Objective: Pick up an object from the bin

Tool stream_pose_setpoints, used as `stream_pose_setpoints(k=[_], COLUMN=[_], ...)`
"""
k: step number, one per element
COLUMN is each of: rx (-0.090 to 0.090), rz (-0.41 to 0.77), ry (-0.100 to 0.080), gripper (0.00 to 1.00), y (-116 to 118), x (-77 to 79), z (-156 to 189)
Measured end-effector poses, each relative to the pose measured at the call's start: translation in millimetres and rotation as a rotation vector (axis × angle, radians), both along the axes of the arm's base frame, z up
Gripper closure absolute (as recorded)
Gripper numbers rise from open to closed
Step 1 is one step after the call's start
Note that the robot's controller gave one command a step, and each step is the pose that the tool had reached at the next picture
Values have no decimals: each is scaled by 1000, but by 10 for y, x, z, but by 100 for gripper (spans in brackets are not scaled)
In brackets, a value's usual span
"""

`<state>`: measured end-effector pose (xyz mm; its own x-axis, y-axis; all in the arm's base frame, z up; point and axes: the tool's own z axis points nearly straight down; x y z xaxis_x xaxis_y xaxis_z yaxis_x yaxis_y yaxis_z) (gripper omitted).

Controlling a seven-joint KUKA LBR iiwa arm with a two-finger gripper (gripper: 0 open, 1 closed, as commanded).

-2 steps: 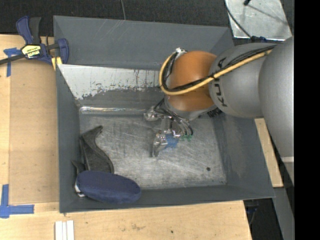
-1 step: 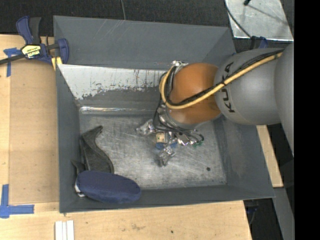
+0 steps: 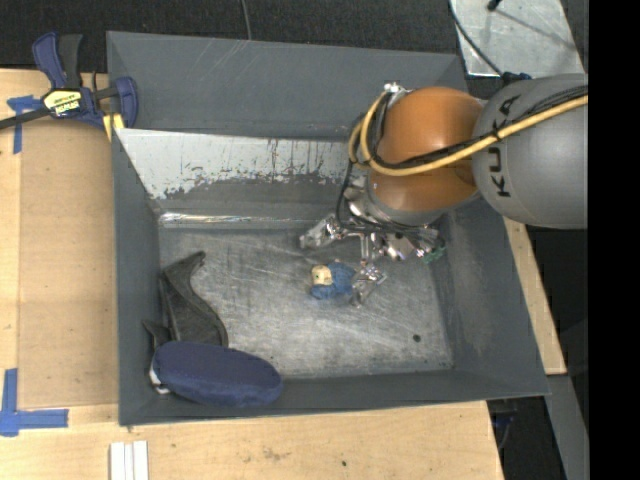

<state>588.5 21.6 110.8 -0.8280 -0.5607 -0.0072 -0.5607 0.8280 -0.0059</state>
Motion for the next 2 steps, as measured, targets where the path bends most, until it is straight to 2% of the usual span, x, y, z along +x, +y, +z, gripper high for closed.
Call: stream_pose_setpoints(k=[1,2], rx=[4,7], rz=[-53,-54], ry=[4,-11], gripper=[0,100], y=[-82,-70], x=[43,80], z=[-381,-341])
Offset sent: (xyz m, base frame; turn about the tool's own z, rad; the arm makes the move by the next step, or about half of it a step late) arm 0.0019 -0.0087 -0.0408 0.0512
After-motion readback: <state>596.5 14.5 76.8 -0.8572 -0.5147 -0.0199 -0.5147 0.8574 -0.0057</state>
